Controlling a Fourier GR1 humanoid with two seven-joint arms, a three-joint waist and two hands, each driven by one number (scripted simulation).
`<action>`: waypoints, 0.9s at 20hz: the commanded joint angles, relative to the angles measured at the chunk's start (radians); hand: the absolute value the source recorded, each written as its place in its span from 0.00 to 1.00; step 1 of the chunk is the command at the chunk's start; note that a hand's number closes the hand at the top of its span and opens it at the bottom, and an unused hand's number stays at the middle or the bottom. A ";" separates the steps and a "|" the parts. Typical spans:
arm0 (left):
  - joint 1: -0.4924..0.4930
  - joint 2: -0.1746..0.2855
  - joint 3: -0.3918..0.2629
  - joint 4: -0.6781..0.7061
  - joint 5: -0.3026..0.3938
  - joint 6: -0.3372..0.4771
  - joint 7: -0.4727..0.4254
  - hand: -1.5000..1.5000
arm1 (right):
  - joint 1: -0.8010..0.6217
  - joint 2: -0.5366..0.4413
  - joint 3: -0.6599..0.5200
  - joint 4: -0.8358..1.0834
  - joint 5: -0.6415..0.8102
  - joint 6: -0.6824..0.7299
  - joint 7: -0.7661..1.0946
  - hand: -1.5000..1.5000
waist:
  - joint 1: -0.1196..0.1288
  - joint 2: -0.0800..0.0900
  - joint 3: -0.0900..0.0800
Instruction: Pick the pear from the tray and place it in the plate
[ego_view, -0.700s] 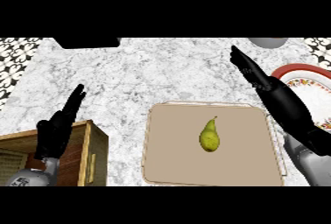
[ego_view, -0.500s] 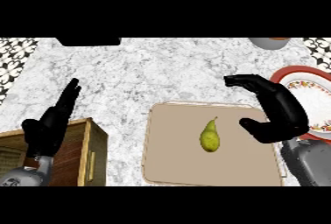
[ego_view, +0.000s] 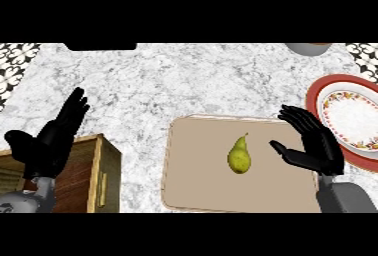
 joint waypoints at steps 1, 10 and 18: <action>0.022 -0.007 0.023 0.123 0.020 -0.040 -0.040 0.50 | 0.021 0.009 -0.019 0.219 -0.016 0.166 -0.183 0.00 | 0.011 0.004 -0.022; -0.027 -0.031 0.013 0.166 0.008 -0.024 -0.032 0.50 | -0.037 -0.074 0.090 0.320 0.229 0.173 -0.249 0.00 | -0.007 -0.010 -0.025; -0.034 0.005 0.041 0.155 0.051 -0.052 -0.010 0.50 | -0.171 -0.134 0.138 0.320 0.277 0.265 -0.068 0.00 | 0.000 -0.010 -0.025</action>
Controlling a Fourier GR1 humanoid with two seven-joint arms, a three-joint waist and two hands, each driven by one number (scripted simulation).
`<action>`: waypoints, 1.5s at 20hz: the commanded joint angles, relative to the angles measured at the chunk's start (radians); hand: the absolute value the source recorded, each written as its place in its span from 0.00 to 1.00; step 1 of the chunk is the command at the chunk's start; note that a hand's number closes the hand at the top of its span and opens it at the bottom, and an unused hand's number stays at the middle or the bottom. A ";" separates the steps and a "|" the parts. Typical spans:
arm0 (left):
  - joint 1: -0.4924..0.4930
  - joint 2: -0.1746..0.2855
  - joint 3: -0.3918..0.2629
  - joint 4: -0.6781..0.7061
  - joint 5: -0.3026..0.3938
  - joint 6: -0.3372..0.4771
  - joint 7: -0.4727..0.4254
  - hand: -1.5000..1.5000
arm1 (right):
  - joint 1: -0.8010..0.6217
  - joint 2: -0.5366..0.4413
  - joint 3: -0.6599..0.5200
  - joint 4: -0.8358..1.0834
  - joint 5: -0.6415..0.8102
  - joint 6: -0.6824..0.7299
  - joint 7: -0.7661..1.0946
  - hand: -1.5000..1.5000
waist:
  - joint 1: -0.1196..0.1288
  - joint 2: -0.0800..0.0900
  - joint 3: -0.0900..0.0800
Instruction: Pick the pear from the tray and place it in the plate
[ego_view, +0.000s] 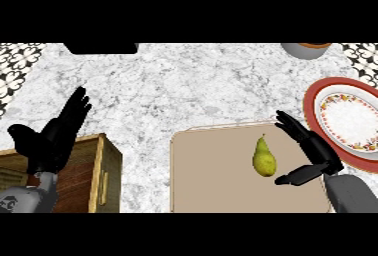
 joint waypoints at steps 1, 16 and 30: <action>-0.002 -0.011 0.000 0.090 -0.020 -0.002 0.009 0.50 | -0.056 -0.002 0.040 -0.041 0.027 0.018 0.143 0.00 | -0.006 0.017 -0.025; -0.022 -0.014 0.009 0.117 -0.011 -0.002 0.001 0.50 | -0.119 0.006 0.174 -0.041 0.245 0.021 0.277 0.00 | -0.007 0.017 -0.024; -0.068 -0.032 0.011 0.162 -0.008 -0.005 0.005 0.50 | -0.185 0.102 0.181 0.047 0.344 0.001 0.323 0.00 | -0.004 0.020 -0.024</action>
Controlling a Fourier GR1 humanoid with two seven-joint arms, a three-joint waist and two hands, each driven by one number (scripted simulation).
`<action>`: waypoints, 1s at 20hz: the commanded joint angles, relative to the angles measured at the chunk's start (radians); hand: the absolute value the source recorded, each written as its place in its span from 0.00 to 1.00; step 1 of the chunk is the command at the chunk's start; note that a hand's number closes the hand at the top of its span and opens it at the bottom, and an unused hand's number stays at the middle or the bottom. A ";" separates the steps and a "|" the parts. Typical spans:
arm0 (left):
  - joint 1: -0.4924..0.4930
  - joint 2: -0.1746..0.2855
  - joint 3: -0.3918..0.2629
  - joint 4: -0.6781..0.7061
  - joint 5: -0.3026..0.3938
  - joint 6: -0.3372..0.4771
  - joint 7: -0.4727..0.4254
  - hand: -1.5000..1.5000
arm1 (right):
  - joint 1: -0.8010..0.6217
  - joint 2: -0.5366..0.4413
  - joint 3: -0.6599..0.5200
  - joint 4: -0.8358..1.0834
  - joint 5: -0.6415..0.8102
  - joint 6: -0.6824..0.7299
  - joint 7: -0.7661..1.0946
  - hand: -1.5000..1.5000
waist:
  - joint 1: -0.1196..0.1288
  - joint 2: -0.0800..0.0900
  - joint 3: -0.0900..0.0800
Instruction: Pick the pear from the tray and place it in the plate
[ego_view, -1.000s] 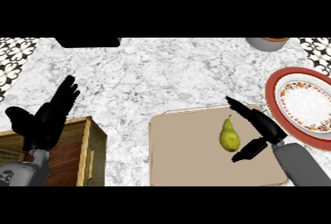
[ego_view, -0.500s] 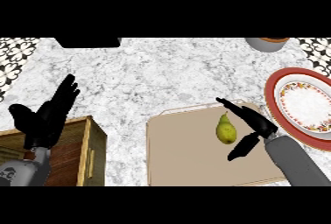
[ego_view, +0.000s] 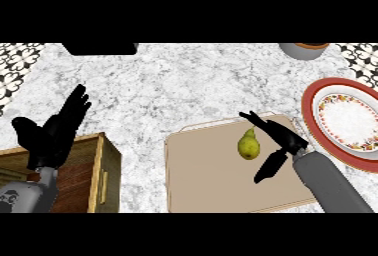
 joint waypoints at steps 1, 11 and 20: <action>-0.042 -0.013 0.023 0.107 0.002 -0.025 0.008 0.50 | -0.022 0.086 0.024 0.034 0.045 -0.043 0.052 0.00 | 0.002 0.027 -0.019; -0.004 -0.023 -0.002 0.064 -0.018 -0.002 0.015 0.50 | -0.089 0.099 0.084 0.102 0.134 0.045 -0.030 1.00 | 0.014 0.029 -0.019; -0.045 -0.005 0.019 0.075 -0.009 -0.017 0.046 0.50 | -0.036 0.146 0.045 0.081 0.140 -0.001 -0.096 1.00 | 0.002 0.026 -0.019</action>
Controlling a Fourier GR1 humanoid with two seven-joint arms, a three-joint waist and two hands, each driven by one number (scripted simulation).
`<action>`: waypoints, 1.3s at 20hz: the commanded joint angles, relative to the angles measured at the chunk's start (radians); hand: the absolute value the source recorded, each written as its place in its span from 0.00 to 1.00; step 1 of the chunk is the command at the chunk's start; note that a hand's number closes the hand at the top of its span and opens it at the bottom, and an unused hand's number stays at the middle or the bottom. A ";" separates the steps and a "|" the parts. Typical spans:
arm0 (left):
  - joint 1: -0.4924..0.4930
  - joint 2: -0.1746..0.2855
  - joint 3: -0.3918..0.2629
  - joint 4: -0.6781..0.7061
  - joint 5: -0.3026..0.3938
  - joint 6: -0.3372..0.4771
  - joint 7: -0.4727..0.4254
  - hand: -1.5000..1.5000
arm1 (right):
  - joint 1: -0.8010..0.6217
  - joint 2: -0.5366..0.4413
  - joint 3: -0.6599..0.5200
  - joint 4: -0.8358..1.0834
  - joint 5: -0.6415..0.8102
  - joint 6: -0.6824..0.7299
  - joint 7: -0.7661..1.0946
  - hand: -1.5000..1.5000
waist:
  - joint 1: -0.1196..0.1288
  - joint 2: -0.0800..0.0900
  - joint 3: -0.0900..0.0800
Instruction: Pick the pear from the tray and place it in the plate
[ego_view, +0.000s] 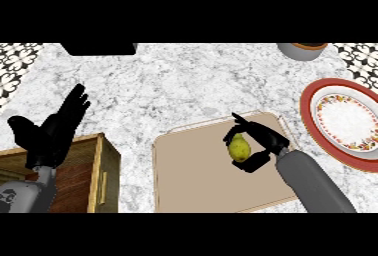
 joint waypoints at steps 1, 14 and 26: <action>0.017 -0.039 -0.005 0.124 -0.046 0.003 -0.064 0.50 | 0.007 0.039 -0.006 0.034 -0.001 0.016 -0.017 1.00 | 0.005 0.031 -0.011; 0.094 -0.006 0.025 0.056 -0.025 0.053 -0.015 0.50 | 0.399 -0.380 0.085 -0.633 0.286 -0.394 -0.263 1.00 | -0.090 0.011 -0.014; 0.060 -0.007 0.011 0.017 -0.035 0.035 0.002 0.50 | 0.658 -0.427 -0.341 -0.902 -0.033 -0.509 -0.181 1.00 | -0.038 0.025 -0.011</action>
